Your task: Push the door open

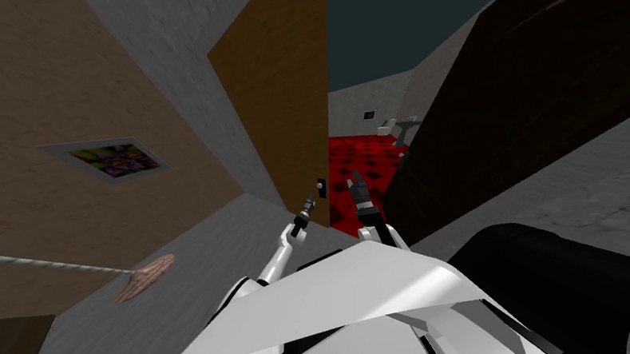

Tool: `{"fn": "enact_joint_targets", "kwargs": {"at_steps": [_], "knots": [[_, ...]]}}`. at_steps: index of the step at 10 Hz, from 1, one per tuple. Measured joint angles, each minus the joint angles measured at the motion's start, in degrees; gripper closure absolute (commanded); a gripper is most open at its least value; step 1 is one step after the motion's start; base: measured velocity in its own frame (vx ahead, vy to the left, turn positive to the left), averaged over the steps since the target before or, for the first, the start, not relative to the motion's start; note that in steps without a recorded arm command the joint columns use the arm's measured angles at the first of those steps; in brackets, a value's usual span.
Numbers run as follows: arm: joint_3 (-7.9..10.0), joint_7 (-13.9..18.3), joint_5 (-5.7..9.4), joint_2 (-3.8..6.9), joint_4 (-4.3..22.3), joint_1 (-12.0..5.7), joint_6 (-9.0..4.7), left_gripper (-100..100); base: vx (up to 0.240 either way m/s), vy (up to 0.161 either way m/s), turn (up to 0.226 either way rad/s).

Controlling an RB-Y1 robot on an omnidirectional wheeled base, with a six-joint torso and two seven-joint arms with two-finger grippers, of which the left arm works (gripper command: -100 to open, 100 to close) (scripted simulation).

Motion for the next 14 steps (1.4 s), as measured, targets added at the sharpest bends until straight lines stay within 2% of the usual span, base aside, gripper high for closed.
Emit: {"fn": "enact_joint_targets", "kwargs": {"at_steps": [2, 3, 5, 7, 9, 10, 14], "knots": [[-0.28, 0.34, -0.02, -0.18, 1.15, -0.69, -0.22, -100, 0.103, -0.024, -0.028], [0.07, 0.12, 0.08, 0.24, 2.08, -1.0, -0.58, -100, 0.182, -0.134, -0.023], [0.19, -0.04, 0.12, 1.13, 1.27, -0.63, -0.06, -100, 0.164, -0.145, -0.032], [0.67, -0.39, 0.28, 0.92, 1.93, -0.81, -0.17, -100, 0.203, -0.147, -0.034], [1.08, -0.74, 0.4, -0.13, 2.23, -0.88, -0.11, -100, 0.12, -0.112, -0.013], [1.09, -0.77, 0.4, -0.22, 2.24, -0.92, -0.09, 100, -0.004, 0.008, 0.004], [1.17, -0.76, 0.42, -0.29, 2.0, -1.32, -0.12, 100, -0.005, 0.011, -0.011]]}}
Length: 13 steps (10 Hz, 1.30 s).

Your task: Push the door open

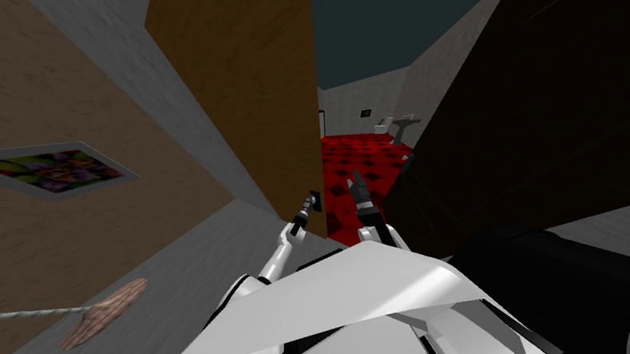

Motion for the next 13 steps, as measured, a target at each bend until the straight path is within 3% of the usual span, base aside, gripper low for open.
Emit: {"fn": "enact_joint_targets", "kwargs": {"at_steps": [3, 5, 9, 10, 12, 13], "knots": [[0.31, -0.28, 0.05, 0.17, 0.27, 0.25, 0.01, 100, 0.047, -0.093, 0.024], [0.79, -0.39, 0.21, 1.37, -0.67, 1.13, 0.76, 100, 0.076, -0.191, 0.055], [2.88, -1.52, 0.75, 2.2, -0.66, 1.06, 1.02, 100, 0.113, -0.164, 0.032], [3.77, -2.13, 0.94, 1.74, 1.28, 0.11, 0.33, 100, 0.126, -0.175, 0.026], [4.73, -2.58, 1.22, 2.3, 0.82, 0.21, 0.62, 100, 0.106, -0.149, 0.062], [5.68, -2.97, 1.47, 2.46, 1.81, -0.16, 0.07, 100, 0.143, -0.158, 0.098]]}}
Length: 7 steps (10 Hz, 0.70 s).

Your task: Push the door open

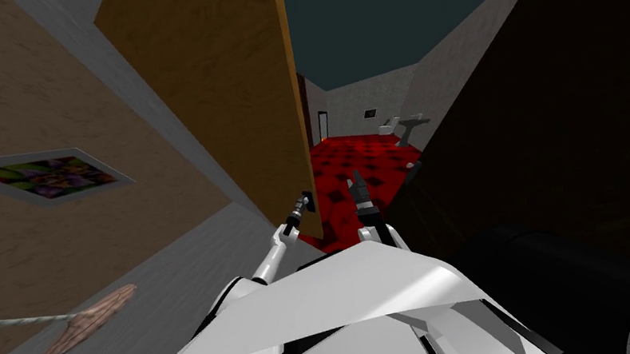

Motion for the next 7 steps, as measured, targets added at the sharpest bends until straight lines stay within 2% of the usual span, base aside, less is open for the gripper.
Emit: {"fn": "enact_joint_targets", "kwargs": {"at_steps": [1, 2, 7], "knots": [[0.98, -0.53, 0.19, 0.32, -0.5, 0.3, 0.42, 100, 0.138, -0.13, 0.11], [1.8, -0.87, 0.4, 0.82, -0.88, 0.47, 0.76, -100, -0.053, -0.001, 0.047], [0.84, 0.2, 0.47, 0.92, -1.55, 0.76, 0.8, -100, -0.185, 0.08, 0.003]]}}
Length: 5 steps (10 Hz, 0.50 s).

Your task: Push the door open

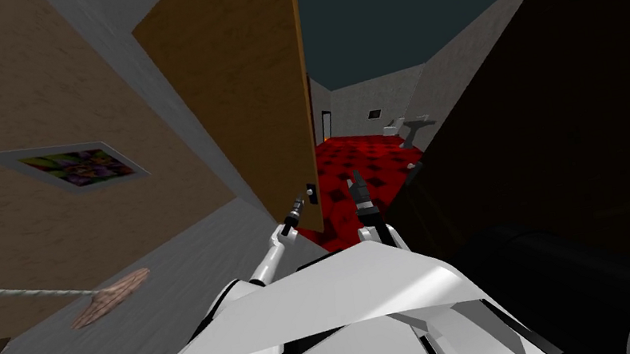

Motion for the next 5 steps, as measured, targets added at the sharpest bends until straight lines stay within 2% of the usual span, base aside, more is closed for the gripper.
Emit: {"fn": "enact_joint_targets", "kwargs": {"at_steps": [3, 4, 5], "knots": [[-0.75, 0.77, 0.02, -0.51, -0.88, 0.46, 0.18, -100, -0.208, 0.044, 0.013], [-0.85, 0.99, 0.08, -0.93, -0.31, 0.15, -0.1, -100, -0.093, 0.014, -0.003], [-0.86, 1.03, 0.09, -0.98, -0.22, 0.13, -0.19, -100, 0.069, -0.038, -0.033]]}}
